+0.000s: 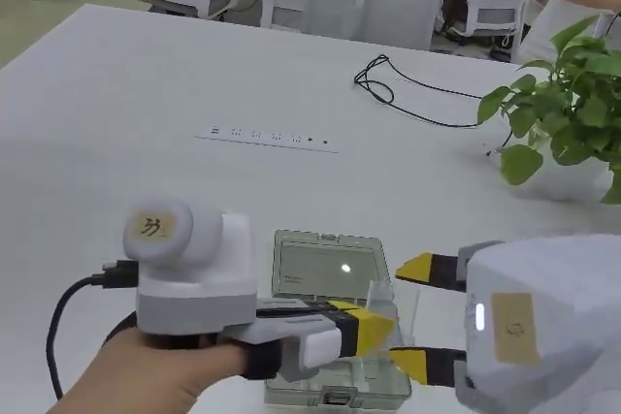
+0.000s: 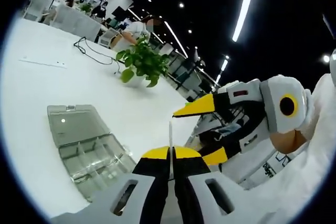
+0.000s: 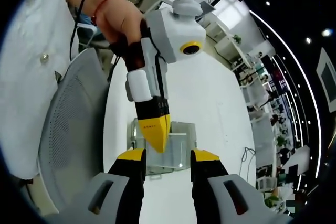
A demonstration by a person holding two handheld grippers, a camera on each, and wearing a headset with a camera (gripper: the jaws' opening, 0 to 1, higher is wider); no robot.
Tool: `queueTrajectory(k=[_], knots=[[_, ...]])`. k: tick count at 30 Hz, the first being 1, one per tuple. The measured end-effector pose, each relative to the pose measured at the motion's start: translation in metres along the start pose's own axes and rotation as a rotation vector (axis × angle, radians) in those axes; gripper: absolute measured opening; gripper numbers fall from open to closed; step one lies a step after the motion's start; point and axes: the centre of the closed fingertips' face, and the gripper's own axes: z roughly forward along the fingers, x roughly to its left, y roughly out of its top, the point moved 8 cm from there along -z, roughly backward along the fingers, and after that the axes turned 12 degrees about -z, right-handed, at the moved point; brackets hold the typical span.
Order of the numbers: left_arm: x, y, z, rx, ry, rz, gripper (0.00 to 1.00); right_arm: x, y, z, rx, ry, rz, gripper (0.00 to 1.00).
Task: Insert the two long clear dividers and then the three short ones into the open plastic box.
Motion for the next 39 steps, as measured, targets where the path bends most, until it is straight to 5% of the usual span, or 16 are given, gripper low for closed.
queueTrajectory(k=[4,14,19,23,27,39], knots=[[-0.001,0.003,-0.006,0.015,-0.014,0.111,0.00,-0.009,-0.005,-0.008,-0.094,0.040,0.124,0.34],[-0.006,0.005,-0.014,0.049,-0.044,0.275,0.00,-0.030,-0.016,-0.019,-0.252,0.162,0.263,0.32],[-0.013,0.004,-0.016,0.064,-0.079,0.404,0.00,-0.033,-0.016,-0.019,-0.296,0.240,0.273,0.29],[-0.017,0.002,-0.017,0.079,-0.094,0.435,0.00,-0.029,-0.011,-0.017,-0.311,0.303,0.248,0.26],[-0.023,0.000,-0.018,0.092,-0.123,0.525,0.00,-0.025,-0.004,-0.015,-0.340,0.362,0.235,0.22],[-0.034,0.001,-0.027,0.087,-0.167,0.600,0.00,-0.017,0.003,-0.012,-0.389,0.488,0.227,0.12]])
